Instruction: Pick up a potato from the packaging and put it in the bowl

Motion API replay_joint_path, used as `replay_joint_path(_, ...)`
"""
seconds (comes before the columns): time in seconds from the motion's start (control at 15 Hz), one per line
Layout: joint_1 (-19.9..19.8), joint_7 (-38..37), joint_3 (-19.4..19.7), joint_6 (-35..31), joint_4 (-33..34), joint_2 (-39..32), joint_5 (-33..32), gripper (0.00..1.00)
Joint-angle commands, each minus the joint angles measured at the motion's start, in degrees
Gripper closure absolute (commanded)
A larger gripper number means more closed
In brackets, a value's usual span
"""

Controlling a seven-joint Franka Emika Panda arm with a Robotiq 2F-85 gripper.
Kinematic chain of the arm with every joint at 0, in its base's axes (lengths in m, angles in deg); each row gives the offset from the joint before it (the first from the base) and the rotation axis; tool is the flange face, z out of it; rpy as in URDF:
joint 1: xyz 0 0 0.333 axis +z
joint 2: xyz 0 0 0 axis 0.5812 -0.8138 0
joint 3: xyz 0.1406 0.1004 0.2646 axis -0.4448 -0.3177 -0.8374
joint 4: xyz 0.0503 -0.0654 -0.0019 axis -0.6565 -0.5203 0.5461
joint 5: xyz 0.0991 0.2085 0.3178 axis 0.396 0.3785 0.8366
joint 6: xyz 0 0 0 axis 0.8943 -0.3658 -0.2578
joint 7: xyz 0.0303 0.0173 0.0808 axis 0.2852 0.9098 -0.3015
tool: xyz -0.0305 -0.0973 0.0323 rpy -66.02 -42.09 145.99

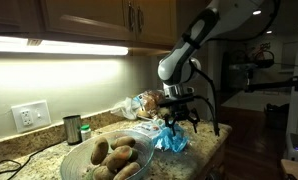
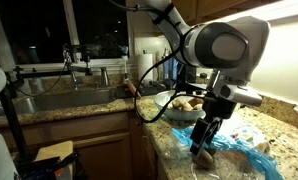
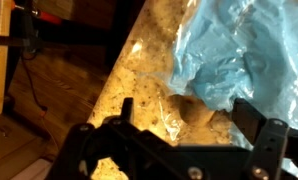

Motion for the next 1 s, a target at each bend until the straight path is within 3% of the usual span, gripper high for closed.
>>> replay_joint_path(0.0, 0.7, -2.1, 1.1, 2.6, -2.4, 2.8, -1.3, 0.0)
replay_joint_path(0.93, 0.6, -1.4, 1.5, 1.1, -2.1, 0.5, -2.1, 0.0)
